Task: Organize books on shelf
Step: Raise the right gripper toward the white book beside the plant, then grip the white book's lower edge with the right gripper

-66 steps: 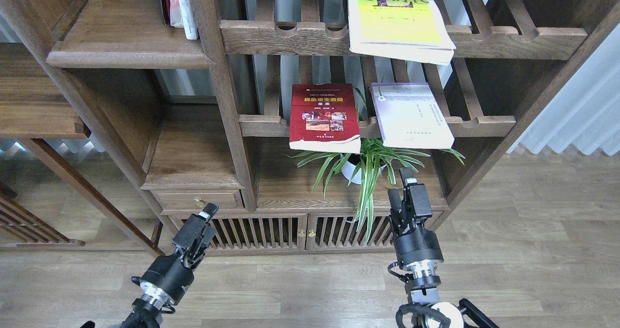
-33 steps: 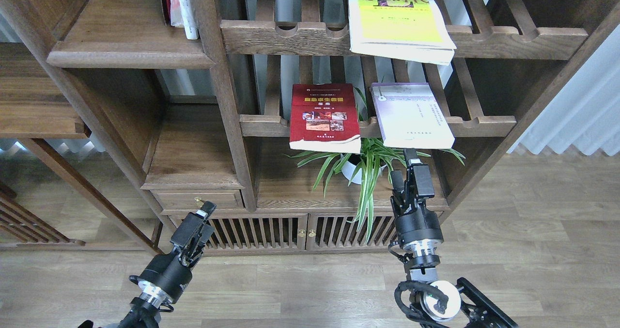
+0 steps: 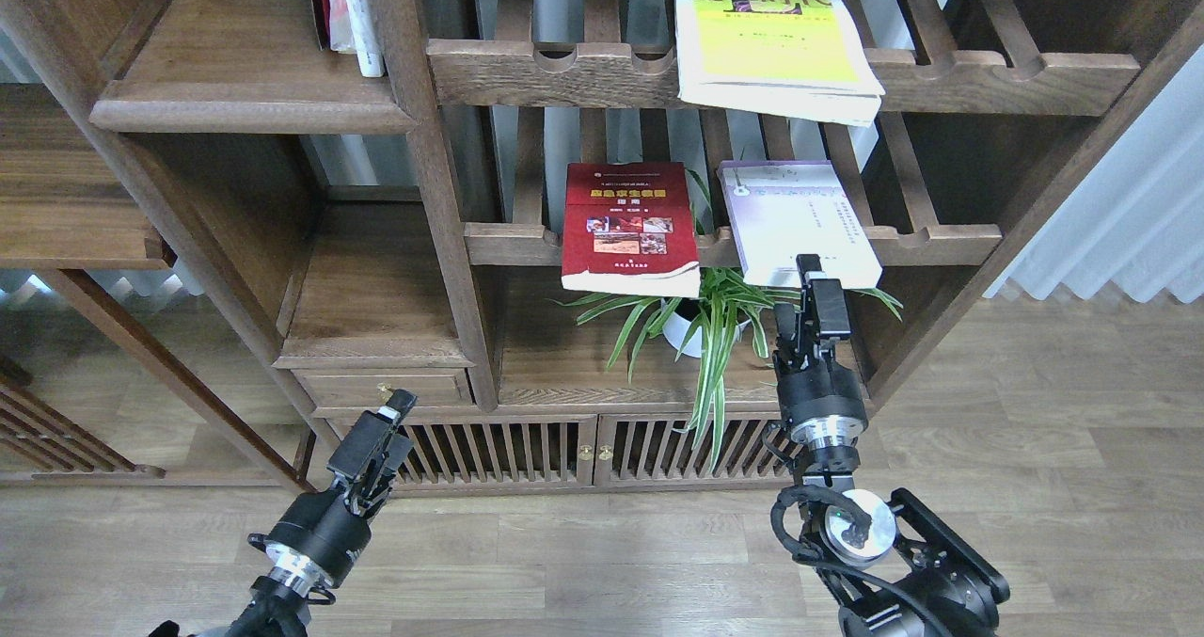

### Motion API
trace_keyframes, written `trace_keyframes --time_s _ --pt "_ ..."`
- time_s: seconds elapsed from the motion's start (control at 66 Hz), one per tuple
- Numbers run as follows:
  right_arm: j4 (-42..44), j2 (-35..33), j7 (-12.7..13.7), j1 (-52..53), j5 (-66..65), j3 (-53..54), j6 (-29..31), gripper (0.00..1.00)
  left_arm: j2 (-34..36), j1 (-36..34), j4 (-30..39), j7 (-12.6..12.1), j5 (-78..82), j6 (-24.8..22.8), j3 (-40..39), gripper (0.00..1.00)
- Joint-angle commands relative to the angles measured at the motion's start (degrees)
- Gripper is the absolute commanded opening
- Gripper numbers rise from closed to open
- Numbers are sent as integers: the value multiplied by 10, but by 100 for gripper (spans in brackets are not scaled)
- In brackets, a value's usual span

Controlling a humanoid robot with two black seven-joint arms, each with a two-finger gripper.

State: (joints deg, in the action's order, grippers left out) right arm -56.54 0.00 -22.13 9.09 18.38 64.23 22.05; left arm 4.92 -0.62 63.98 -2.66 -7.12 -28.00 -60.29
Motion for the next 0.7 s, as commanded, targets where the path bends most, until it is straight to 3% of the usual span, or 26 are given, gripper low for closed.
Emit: trace_keyframes --time_s 0.0,0.682 --pt "6 0 1 3 2 0 -19 99 0 0 0 -1 0 0 0 100" --pt "22 0 2 37 0 0 -31 99 0 0 0 0 0 0 -1 100"
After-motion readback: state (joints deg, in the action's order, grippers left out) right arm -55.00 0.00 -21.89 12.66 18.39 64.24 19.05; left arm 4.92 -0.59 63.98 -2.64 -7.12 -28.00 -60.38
